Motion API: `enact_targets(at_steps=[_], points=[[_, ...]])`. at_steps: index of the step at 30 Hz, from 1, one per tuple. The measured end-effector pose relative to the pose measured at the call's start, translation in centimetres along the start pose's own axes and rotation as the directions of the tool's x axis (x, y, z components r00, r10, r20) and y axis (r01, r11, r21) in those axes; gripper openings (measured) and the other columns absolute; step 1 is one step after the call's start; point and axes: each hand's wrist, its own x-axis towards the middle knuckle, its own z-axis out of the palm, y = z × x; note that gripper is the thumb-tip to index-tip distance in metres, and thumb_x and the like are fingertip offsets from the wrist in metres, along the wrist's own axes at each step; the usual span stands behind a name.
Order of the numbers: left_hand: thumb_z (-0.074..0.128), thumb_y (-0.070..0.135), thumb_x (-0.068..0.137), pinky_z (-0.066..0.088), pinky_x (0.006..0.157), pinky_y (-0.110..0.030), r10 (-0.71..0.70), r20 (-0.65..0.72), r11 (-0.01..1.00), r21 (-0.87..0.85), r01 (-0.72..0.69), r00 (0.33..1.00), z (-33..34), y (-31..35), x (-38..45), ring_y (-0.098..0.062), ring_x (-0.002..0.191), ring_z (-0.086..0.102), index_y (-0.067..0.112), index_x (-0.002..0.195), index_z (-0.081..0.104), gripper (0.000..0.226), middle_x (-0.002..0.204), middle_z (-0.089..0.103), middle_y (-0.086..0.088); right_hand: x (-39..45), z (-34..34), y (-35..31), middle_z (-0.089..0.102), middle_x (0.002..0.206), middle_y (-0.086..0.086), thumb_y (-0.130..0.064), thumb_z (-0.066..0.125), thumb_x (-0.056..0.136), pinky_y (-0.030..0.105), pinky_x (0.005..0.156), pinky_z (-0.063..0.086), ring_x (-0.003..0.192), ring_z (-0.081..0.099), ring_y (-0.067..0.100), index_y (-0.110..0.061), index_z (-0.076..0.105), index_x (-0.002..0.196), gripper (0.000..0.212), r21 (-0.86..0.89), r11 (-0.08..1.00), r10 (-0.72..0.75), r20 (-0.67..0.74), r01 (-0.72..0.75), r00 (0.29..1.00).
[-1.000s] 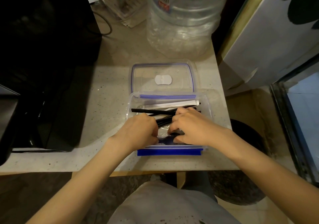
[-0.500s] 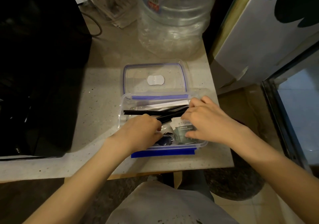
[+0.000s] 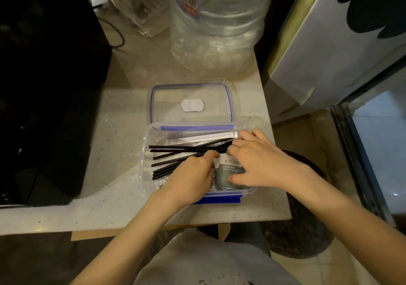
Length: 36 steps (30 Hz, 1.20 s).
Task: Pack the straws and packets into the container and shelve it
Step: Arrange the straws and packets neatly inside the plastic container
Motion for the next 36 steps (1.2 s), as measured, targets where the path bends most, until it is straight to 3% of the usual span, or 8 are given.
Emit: enact_targets(at_steps=[5, 10, 15, 20, 26, 31, 36], points=[[0.046, 0.016, 0.094, 0.052, 0.091, -0.043, -0.125, -0.070, 0.992, -0.037, 0.122, 0.990, 0.2, -0.6, 0.4, -0.025, 0.106, 0.061, 0.015, 0.121, 0.050, 0.028, 0.118, 0.066, -0.009, 0.3, 0.3, 0.1, 0.059, 0.110, -0.003, -0.056, 0.051, 0.080, 0.034, 0.090, 0.027, 0.108, 0.038, 0.015, -0.018, 0.053, 0.118, 0.054, 0.028, 0.999, -0.021, -0.009, 0.021, 1.000], [0.046, 0.016, 0.094, 0.050, 0.090, -0.035, -0.132, -0.105, 0.991, -0.002, 0.133, 0.986, 0.5, 0.2, 0.9, -0.022, 0.103, 0.059, 0.013, 0.116, 0.060, 0.026, 0.116, 0.062, -0.008, 0.2, 0.6, 0.3, 0.060, 0.110, -0.003, -0.062, 0.047, 0.080, 0.037, 0.095, 0.027, 0.111, 0.039, 0.017, -0.017, 0.057, 0.111, 0.055, 0.016, 0.999, -0.039, -0.021, 0.040, 0.999], [0.044, 0.019, 0.094, 0.050, 0.085, -0.042, -0.137, -0.073, 0.990, 0.017, 0.139, 0.988, 0.8, 0.7, 1.4, -0.025, 0.097, 0.058, 0.014, 0.111, 0.061, 0.025, 0.106, 0.058, -0.007, 0.3, 0.6, 0.2, 0.061, 0.096, -0.002, -0.058, 0.048, 0.082, 0.036, 0.092, 0.027, 0.103, 0.041, 0.017, -0.017, 0.056, 0.101, 0.046, 0.041, 0.999, -0.031, -0.035, 0.032, 0.999], [0.043, 0.012, 0.092, 0.054, 0.077, -0.043, -0.175, -0.092, 0.984, -0.044, 0.172, 0.980, 0.7, 0.8, 1.6, -0.026, 0.079, 0.061, 0.014, 0.098, 0.064, 0.022, 0.081, 0.062, -0.004, 0.3, 0.7, 0.3, 0.061, 0.105, -0.004, -0.059, 0.046, 0.082, 0.039, 0.099, 0.021, 0.109, 0.039, 0.016, -0.020, 0.057, 0.114, 0.052, 0.040, 0.998, -0.044, -0.019, 0.045, 0.999], [0.056, 0.021, 0.087, 0.055, 0.082, -0.039, -0.192, -0.128, 0.978, 0.054, 0.200, 0.973, 0.8, 0.2, 0.6, -0.020, 0.094, 0.063, 0.019, 0.102, 0.069, 0.020, 0.105, 0.068, -0.001, 0.4, 0.4, 0.7, 0.059, 0.116, -0.004, -0.055, 0.048, 0.083, 0.043, 0.107, 0.015, 0.116, 0.035, 0.017, -0.023, 0.053, 0.124, 0.053, 0.065, 0.996, -0.070, 0.060, 0.066, 0.996], [0.063, 0.019, 0.082, 0.053, 0.084, -0.039, -0.079, -0.034, 0.995, 0.055, 0.080, 0.996, 0.1, 0.1, 0.4, -0.019, 0.095, 0.061, 0.020, 0.100, 0.073, 0.020, 0.106, 0.068, -0.001, 0.5, 0.0, 0.7, 0.056, 0.114, -0.005, -0.058, 0.057, 0.077, 0.043, 0.108, 0.015, 0.116, 0.034, 0.016, -0.024, 0.050, 0.126, 0.060, 0.066, 0.996, -0.069, 0.107, 0.062, 0.992], [0.063, 0.021, 0.084, 0.049, 0.091, -0.034, 0.021, -0.012, 0.997, 0.072, -0.020, 1.000, -0.1, -0.4, 0.7, -0.014, 0.101, 0.060, 0.020, 0.100, 0.073, 0.019, 0.112, 0.067, 0.004, 0.4, 0.1, 0.6, 0.054, 0.117, -0.004, -0.060, 0.050, 0.081, 0.041, 0.105, 0.016, 0.115, 0.032, 0.017, -0.032, 0.033, 0.141, 0.069, 0.072, 0.995, -0.071, 0.103, 0.064, 0.992]])
